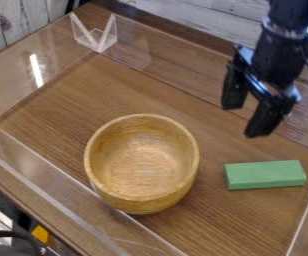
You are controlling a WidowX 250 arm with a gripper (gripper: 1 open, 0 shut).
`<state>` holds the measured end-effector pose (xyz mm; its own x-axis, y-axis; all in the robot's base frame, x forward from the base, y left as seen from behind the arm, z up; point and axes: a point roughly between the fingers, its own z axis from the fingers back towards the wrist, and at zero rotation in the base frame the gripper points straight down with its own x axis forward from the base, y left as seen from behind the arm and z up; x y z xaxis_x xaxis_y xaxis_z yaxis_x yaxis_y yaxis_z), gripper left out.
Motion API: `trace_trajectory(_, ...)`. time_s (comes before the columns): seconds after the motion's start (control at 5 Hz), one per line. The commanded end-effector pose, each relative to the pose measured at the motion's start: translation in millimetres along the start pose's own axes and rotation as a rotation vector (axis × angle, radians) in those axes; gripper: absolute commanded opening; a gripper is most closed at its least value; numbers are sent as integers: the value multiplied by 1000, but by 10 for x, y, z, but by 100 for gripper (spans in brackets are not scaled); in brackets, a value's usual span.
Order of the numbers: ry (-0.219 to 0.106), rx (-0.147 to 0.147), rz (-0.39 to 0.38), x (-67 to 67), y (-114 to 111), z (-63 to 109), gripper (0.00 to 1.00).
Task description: Put the green block in the brown bowl
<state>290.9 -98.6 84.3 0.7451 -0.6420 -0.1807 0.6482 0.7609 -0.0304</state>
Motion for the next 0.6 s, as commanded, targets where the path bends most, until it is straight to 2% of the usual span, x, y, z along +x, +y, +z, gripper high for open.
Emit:
trace_trajectory(0.0,-60,40,-123,130,-46,-42,100)
trace_trajectory(0.2,-67,27,-159,209,-86,-163,100)
trace_trajectory(0.4,-70,0,-205,307,-103,-253,100)
